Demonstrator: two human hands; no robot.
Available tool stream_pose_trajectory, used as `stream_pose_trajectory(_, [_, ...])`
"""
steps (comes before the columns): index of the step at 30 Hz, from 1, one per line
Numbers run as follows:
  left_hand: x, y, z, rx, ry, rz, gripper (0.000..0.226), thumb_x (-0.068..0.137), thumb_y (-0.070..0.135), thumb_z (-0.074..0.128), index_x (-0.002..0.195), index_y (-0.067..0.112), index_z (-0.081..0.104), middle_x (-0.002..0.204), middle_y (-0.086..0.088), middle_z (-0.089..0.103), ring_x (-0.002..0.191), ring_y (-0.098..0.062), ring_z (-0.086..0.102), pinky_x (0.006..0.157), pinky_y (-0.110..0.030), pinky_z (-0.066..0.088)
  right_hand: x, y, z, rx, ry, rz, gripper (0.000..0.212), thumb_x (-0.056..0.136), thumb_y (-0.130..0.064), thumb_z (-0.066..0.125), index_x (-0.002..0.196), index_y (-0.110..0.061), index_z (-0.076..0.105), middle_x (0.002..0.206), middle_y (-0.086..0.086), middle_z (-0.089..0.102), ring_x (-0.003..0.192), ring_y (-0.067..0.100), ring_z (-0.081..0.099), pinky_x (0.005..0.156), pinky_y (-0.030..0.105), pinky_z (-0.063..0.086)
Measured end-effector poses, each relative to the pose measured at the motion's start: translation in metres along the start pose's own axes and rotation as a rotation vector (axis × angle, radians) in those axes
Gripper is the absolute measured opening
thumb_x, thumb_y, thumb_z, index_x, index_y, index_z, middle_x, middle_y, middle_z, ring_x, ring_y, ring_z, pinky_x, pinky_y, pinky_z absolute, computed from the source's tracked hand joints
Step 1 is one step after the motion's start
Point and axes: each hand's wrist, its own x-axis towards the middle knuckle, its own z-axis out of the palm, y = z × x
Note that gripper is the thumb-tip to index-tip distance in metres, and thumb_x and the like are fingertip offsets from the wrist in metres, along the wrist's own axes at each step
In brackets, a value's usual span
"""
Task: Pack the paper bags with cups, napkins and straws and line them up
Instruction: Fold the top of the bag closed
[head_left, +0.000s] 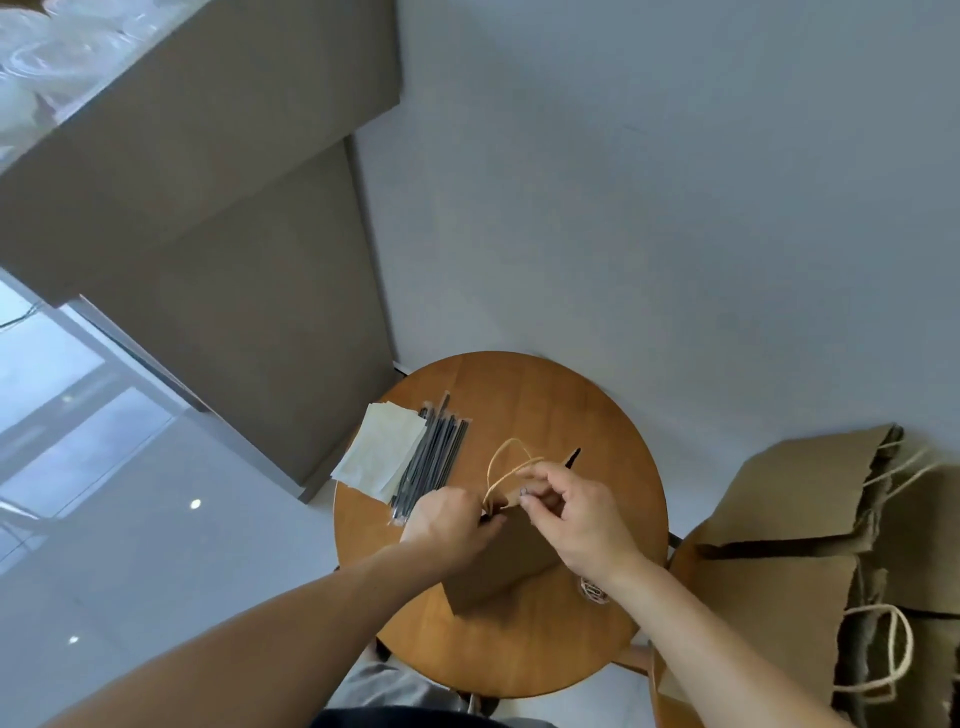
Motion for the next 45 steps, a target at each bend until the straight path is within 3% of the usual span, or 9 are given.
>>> stream_pose_trajectory(4, [-0.003,0.002,0.003,-0.022,0.104,0.053,0.021,0.092,0.044,0.053,0.076,0.034,0.045,0.060,0.014,0.037,0.069,-0.016,0.058,0.058,-0.025,0.036,0.010,0.010,0.004,-0.127,-0.045,-0.051,0.013,0.091,-0.026,0.068,0.102,-0.032,0.072,0.093,-0.021,0.072,0.088,-0.003,0.067,0.078,0.017,0.056])
stream_pose_trajectory(9, [0.000,0.000,0.001,0.023,0.114,0.099,0.025,0.097,0.045,0.046,0.099,0.029,0.065,0.087,0.005,0.067,0.082,-0.019,0.065,0.070,-0.031,0.052,0.020,0.012,-0.003,-0.242,-0.173,-0.038,0.015,0.094,-0.029,0.064,0.107,-0.026,0.072,0.098,-0.014,0.074,0.090,0.006,0.068,0.079,0.022,0.055])
stream_pose_trajectory(14, [0.001,-0.001,0.001,0.079,0.114,0.171,0.029,0.100,0.041,0.042,0.103,0.026,0.067,0.088,0.003,0.070,0.083,-0.021,0.066,0.076,-0.032,0.054,0.023,0.011,-0.008,-0.269,-0.212,-0.054,0.015,0.094,-0.024,0.064,0.104,-0.020,0.075,0.098,-0.030,0.064,0.094,0.006,0.066,0.081,0.019,0.053])
stream_pose_trajectory(17, [0.001,-0.002,0.001,0.087,0.137,0.198,0.031,0.101,0.040,0.040,0.100,0.024,0.068,0.084,0.003,0.069,0.080,-0.020,0.066,0.071,-0.027,0.049,0.024,0.012,-0.007,-0.314,-0.214,-0.086,0.018,0.096,-0.024,0.062,0.106,-0.017,0.075,0.108,-0.018,0.071,0.093,0.014,0.069,0.082,0.026,0.055])
stream_pose_trajectory(22, [0.001,-0.003,0.001,0.055,0.144,0.201,0.033,0.102,0.039,0.040,0.106,0.026,0.070,0.086,0.004,0.070,0.080,-0.018,0.066,0.070,-0.026,0.048,0.023,0.013,-0.006,-0.388,-0.214,-0.180,0.018,0.097,-0.025,0.060,0.109,-0.018,0.072,0.103,-0.004,0.074,0.091,0.016,0.070,0.078,0.033,0.057])
stream_pose_trajectory(25, [0.002,-0.002,0.003,0.040,0.145,0.194,0.029,0.101,0.039,0.043,0.106,0.027,0.069,0.088,0.005,0.070,0.081,-0.017,0.065,0.068,-0.024,0.042,0.022,0.013,-0.008,-0.438,-0.222,-0.222,0.017,0.096,-0.025,0.059,0.106,-0.022,0.073,0.097,-0.006,0.074,0.086,0.014,0.069,0.073,0.031,0.056])
stream_pose_trajectory(35, [-0.003,0.000,0.006,0.000,0.203,0.174,0.025,0.099,0.040,0.049,0.101,0.029,0.071,0.080,0.009,0.069,0.073,-0.014,0.064,0.059,-0.020,0.035,0.021,0.013,-0.002,-0.618,-0.268,-0.203,0.027,0.102,-0.031,0.047,0.118,-0.029,0.068,0.112,-0.011,0.071,0.098,0.012,0.066,0.079,0.028,0.054])
stream_pose_trajectory(42, [-0.001,-0.001,0.001,0.036,0.124,0.086,0.032,0.098,0.048,0.044,0.094,0.028,0.069,0.079,0.009,0.066,0.073,-0.012,0.063,0.063,-0.023,0.049,0.018,0.009,-0.001,-0.587,-0.240,-0.275,0.027,0.102,-0.029,0.049,0.120,-0.024,0.067,0.118,-0.010,0.069,0.103,0.011,0.065,0.083,0.027,0.054])
stream_pose_trajectory(45, [-0.003,-0.007,-0.002,-0.012,0.088,0.062,0.030,0.092,0.053,0.047,0.096,0.030,0.067,0.080,0.012,0.065,0.074,-0.009,0.064,0.069,-0.028,0.057,0.010,0.011,-0.014,-0.390,-0.068,-0.409,0.017,0.095,-0.028,0.062,0.100,-0.018,0.075,0.098,-0.008,0.073,0.085,0.004,0.067,0.068,0.025,0.057])
